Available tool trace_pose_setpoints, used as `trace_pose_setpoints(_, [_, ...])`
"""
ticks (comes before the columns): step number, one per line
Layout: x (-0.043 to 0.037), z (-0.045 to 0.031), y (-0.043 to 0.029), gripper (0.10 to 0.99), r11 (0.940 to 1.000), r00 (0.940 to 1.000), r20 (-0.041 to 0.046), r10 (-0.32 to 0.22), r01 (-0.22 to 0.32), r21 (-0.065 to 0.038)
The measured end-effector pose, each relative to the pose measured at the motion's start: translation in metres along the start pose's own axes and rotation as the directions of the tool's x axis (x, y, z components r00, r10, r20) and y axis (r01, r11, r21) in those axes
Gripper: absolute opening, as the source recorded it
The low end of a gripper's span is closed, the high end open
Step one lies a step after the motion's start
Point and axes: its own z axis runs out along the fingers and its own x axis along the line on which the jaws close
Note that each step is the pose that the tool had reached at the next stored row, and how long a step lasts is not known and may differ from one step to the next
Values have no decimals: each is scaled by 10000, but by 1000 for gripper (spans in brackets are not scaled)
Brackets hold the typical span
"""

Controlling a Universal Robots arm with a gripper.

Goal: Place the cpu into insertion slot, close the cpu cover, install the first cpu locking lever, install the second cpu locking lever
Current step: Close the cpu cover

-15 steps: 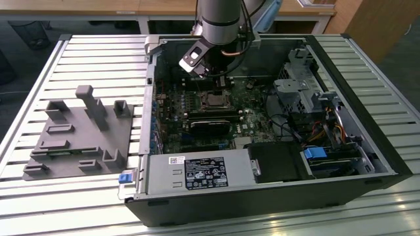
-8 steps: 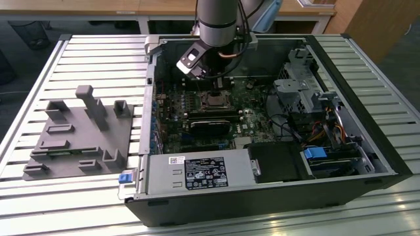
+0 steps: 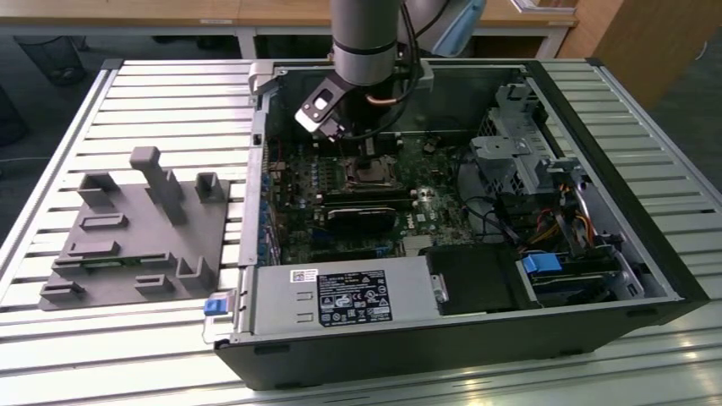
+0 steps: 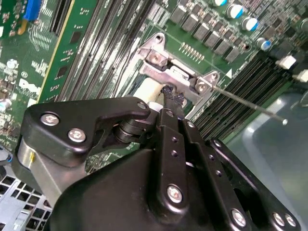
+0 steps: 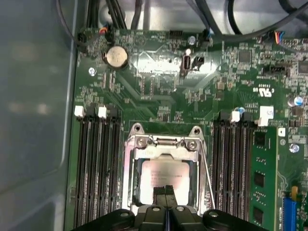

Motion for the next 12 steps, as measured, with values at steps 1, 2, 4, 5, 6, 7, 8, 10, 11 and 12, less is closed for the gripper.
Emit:
trace_pose_setpoints(1, [0, 8, -11, 106, 10000, 10000, 0, -1, 1, 0])
trace_pose_setpoints(2, [0, 17, -21, 106, 10000, 10000, 1, -2, 2, 1])
trace_pose_setpoints(4, [0, 40, -31, 106, 10000, 10000, 1, -3, 3, 1])
trace_pose_setpoints(5, [0, 55, -32, 106, 10000, 10000, 0, -4, 4, 2])
trace_pose_setpoints(6, [0, 70, -33, 106, 10000, 10000, -1, -5, 5, 3])
trace_pose_setpoints(7, [0, 83, -34, 106, 10000, 10000, -1, -5, 5, 5])
trace_pose_setpoints(8, [-1, 93, -35, 106, 10000, 10000, 0, -4, 4, 8])
trace_pose_setpoints(10, [-1, 95, -36, 106, 10000, 10000, 3, -3, 3, 12])
trace_pose_setpoints(11, [-1, 95, -36, 106, 10000, 10000, 2, -3, 3, 11])
trace_pose_setpoints(12, [0, 87, -35, 106, 10000, 10000, 0, -3, 3, 11])
